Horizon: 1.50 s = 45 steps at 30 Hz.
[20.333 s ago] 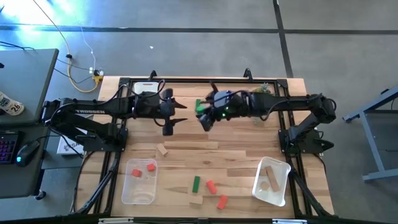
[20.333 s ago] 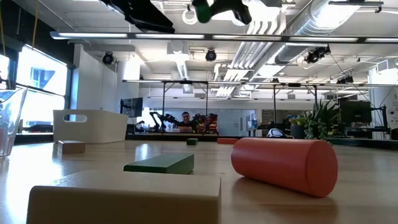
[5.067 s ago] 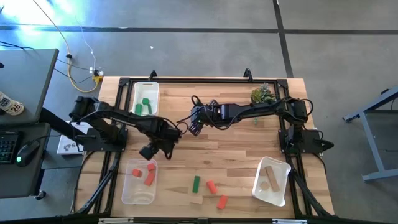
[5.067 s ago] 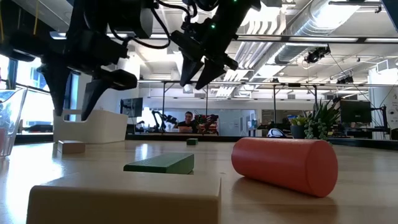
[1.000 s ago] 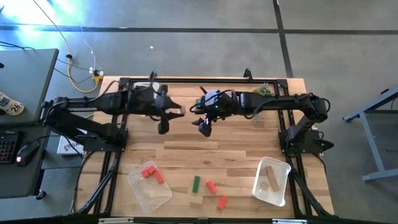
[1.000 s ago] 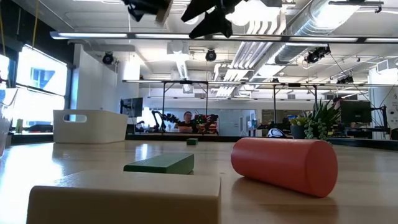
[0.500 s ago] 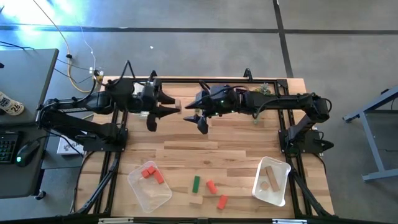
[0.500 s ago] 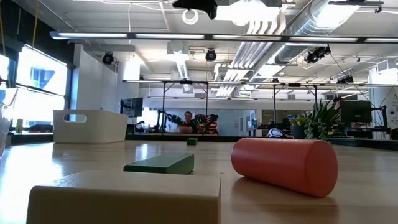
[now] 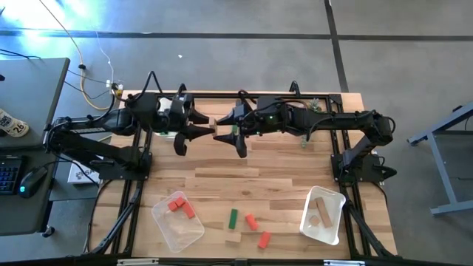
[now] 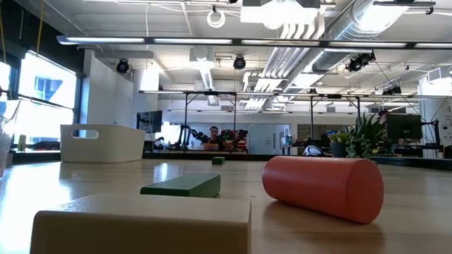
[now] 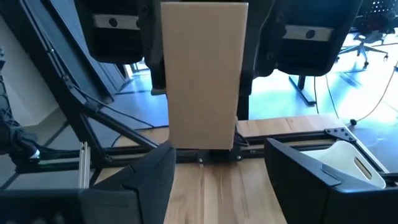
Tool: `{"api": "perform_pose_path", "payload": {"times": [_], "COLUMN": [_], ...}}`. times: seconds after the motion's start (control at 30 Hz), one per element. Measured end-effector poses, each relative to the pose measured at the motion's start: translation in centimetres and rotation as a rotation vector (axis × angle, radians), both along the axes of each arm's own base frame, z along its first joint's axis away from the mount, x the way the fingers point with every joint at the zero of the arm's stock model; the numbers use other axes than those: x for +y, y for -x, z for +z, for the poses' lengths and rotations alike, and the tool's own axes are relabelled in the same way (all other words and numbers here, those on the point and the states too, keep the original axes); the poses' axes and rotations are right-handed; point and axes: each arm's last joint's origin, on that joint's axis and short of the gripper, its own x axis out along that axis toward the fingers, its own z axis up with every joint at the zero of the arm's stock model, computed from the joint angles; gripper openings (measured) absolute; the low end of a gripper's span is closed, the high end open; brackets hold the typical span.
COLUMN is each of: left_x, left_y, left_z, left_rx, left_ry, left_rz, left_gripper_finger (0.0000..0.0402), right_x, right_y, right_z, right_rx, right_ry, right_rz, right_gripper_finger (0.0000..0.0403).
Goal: Sort & place blocks by color
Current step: Put the brown block into the bottom white bin
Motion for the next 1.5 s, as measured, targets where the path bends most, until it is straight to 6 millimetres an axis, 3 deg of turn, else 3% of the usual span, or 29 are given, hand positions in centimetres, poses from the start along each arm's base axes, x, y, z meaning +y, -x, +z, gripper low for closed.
{"api": "perform_pose_path", "payload": {"times": [0.23,0.57,0.73,1.03,1.5], "left_x": [0.01,0.06,0.17,0.28,0.52], "left_y": [-0.05,-0.26,-0.72,-0.90,-0.82], "left_z": [-0.07,-0.23,-0.32,-0.30,-0.85], "left_rx": [0.005,0.012,0.002,-0.008,0.055], "left_ry": [0.001,0.006,0.009,0.011,-0.018], "left_rz": [0.000,0.001,0.004,0.023,0.118], "left_gripper_finger": [0.0105,0.0109,0.0107,0.0111,0.0165], "right_x": [0.15,-0.04,-0.05,-0.02,-0.17], "right_y": [-0.03,-0.08,-0.08,-0.08,0.00], "right_z": [0.38,0.66,0.75,0.74,-0.16], "right_rx": [-0.035,-0.062,-0.071,-0.070,0.022], "right_ry": [-0.047,-0.074,-0.083,-0.078,-0.129], "right_rz": [0.047,-0.023,-0.028,-0.026,-0.072], "right_gripper_finger": [0.0232,0.0229,0.0199,0.0110,0.0106]}}
